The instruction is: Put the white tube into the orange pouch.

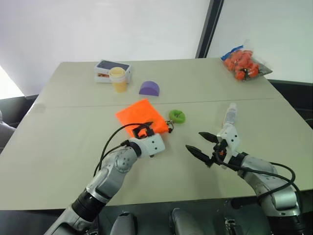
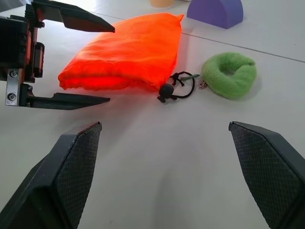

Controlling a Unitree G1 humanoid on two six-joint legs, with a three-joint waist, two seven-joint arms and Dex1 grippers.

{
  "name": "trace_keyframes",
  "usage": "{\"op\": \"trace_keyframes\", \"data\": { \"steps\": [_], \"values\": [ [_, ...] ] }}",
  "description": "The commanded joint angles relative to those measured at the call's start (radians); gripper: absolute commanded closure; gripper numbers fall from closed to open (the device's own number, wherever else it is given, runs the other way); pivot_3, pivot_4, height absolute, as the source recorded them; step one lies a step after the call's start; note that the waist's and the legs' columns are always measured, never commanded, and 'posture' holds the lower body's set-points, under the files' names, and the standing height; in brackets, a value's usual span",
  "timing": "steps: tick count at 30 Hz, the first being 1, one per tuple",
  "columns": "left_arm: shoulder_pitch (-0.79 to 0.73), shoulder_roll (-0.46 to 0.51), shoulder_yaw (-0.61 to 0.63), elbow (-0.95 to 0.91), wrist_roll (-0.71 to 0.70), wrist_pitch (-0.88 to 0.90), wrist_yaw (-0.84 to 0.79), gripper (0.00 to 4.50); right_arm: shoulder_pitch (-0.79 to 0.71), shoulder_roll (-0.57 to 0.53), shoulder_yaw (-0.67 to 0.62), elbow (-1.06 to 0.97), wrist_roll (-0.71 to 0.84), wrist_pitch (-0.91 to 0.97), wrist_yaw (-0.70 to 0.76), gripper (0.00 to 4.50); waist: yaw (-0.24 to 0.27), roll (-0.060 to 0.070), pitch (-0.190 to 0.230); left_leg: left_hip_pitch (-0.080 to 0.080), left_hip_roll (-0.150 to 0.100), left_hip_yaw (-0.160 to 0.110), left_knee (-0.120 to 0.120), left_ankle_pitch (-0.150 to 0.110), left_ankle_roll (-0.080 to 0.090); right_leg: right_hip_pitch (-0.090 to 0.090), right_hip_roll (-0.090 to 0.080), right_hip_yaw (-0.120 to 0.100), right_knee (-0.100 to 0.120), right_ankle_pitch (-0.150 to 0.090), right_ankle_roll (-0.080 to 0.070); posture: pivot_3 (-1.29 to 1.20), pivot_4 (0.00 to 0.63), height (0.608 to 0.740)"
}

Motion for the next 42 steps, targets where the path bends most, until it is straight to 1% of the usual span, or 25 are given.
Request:
{"op": "trace_keyframes", "data": {
  "steps": [1, 5, 15, 23, 24, 26, 29, 30, 31, 33, 39, 42],
  "values": [
    [-0.017, 0.001, 0.023, 0.004, 0.053, -0.004, 0.034, 0.00, -0.003, 0.011, -0.010, -0.037, 0.016, -0.021, 0.001, 0.06, 0.000, 0.000, 0.000, 0.000, 0.000, 0.000, 0.000, 0.000, 0.000, 0.000, 0.000, 0.000, 0.000, 0.000, 0.000, 0.00, 0.150, 0.723],
    [-0.019, -0.011, 0.051, 0.015, 0.073, 0.003, 0.069, 0.00, 0.001, 0.015, -0.009, -0.034, 0.013, -0.024, 0.001, 0.06, 0.001, 0.000, 0.000, 0.000, 0.000, 0.000, 0.000, 0.000, 0.000, 0.000, 0.000, 0.000, 0.000, 0.000, 0.000, 0.00, 0.150, 0.723],
    [-0.006, -0.044, 0.112, 0.007, 0.065, -0.007, 0.120, 0.00, -0.003, 0.023, -0.001, -0.029, 0.008, -0.023, 0.002, 0.06, 0.001, 0.000, 0.000, 0.000, 0.000, 0.000, 0.000, 0.000, 0.000, 0.000, 0.000, 0.000, 0.001, 0.000, 0.001, 0.00, 0.150, 0.723],
    [0.002, -0.116, 0.204, 0.010, -0.029, 0.042, 0.119, 0.00, -0.008, 0.028, 0.003, -0.034, 0.008, -0.017, 0.000, 0.06, 0.001, 0.000, 0.000, 0.000, 0.000, 0.000, 0.000, 0.000, 0.000, 0.000, 0.000, 0.000, 0.001, 0.000, 0.001, 0.00, 0.150, 0.723],
    [0.003, -0.121, 0.211, 0.011, -0.040, 0.047, 0.114, 0.25, -0.011, 0.029, 0.004, -0.034, 0.008, -0.016, -0.001, 0.01, 0.000, 0.000, 0.000, 0.000, 0.000, 0.000, 0.000, 0.000, 0.000, 0.000, 0.000, 0.000, 0.002, 0.000, 0.001, 0.00, 0.150, 0.723],
    [0.006, -0.125, 0.216, 0.011, -0.053, 0.053, 0.104, 0.88, -0.011, 0.030, 0.005, -0.036, 0.008, -0.016, -0.002, 0.00, 0.000, 0.000, 0.000, 0.000, 0.000, 0.000, 0.000, 0.000, 0.000, 0.000, 0.000, 0.000, 0.002, 0.001, 0.002, 0.00, 0.150, 0.723],
    [0.012, -0.139, 0.230, 0.011, -0.094, 0.081, 0.080, 2.44, -0.016, 0.033, 0.008, -0.036, 0.007, -0.018, -0.006, 0.00, 0.000, 0.000, 0.000, 0.000, 0.000, 0.000, 0.000, 0.000, 0.000, 0.000, 0.000, 0.000, 0.002, 0.001, 0.002, 0.00, 0.150, 0.723],
    [0.013, -0.141, 0.232, 0.010, -0.106, 0.093, 0.072, 2.88, -0.017, 0.034, 0.009, -0.036, 0.007, -0.019, -0.007, 0.00, 0.000, 0.000, 0.000, 0.000, 0.000, 0.000, 0.001, 0.000, 0.000, 0.000, 0.000, 0.000, 0.002, 0.001, 0.001, 0.00, 0.150, 0.723],
    [0.014, -0.142, 0.234, 0.008, -0.112, 0.098, 0.068, 3.52, -0.017, 0.034, 0.009, -0.036, 0.007, -0.020, -0.008, 0.00, 0.000, 0.000, 0.000, 0.000, 0.000, 0.000, 0.001, 0.000, 0.000, 0.000, 0.000, -0.001, 0.002, 0.001, 0.001, 0.00, 0.150, 0.723],
    [0.016, -0.145, 0.243, 0.004, -0.127, 0.110, 0.062, 4.47, -0.016, 0.036, 0.011, -0.037, 0.006, -0.021, -0.010, 0.00, 0.000, 0.000, 0.000, 0.000, 0.000, 0.000, 0.001, 0.000, 0.000, 0.000, 0.000, -0.001, 0.002, 0.001, 0.001, 0.00, 0.150, 0.723],
    [0.024, -0.197, 0.319, -0.020, -0.271, 0.208, 0.012, 4.47, -0.016, 0.042, 0.016, -0.039, 0.004, -0.025, -0.015, 0.00, 0.000, 0.000, -0.001, 0.000, 0.000, -0.001, 0.001, 0.000, 0.000, 0.001, 0.000, -0.001, 0.002, 0.001, 0.001, 0.00, 0.150, 0.723],
    [0.028, -0.217, 0.366, -0.045, -0.374, 0.273, -0.038, 4.47, -0.017, 0.046, 0.019, -0.037, 0.002, -0.028, -0.019, 0.00, -0.001, 0.000, -0.001, 0.000, 0.000, -0.001, 0.001, 0.000, 0.000, 0.000, 0.000, -0.001, 0.002, 0.001, 0.002, 0.00, 0.150, 0.723]
  ]
}}
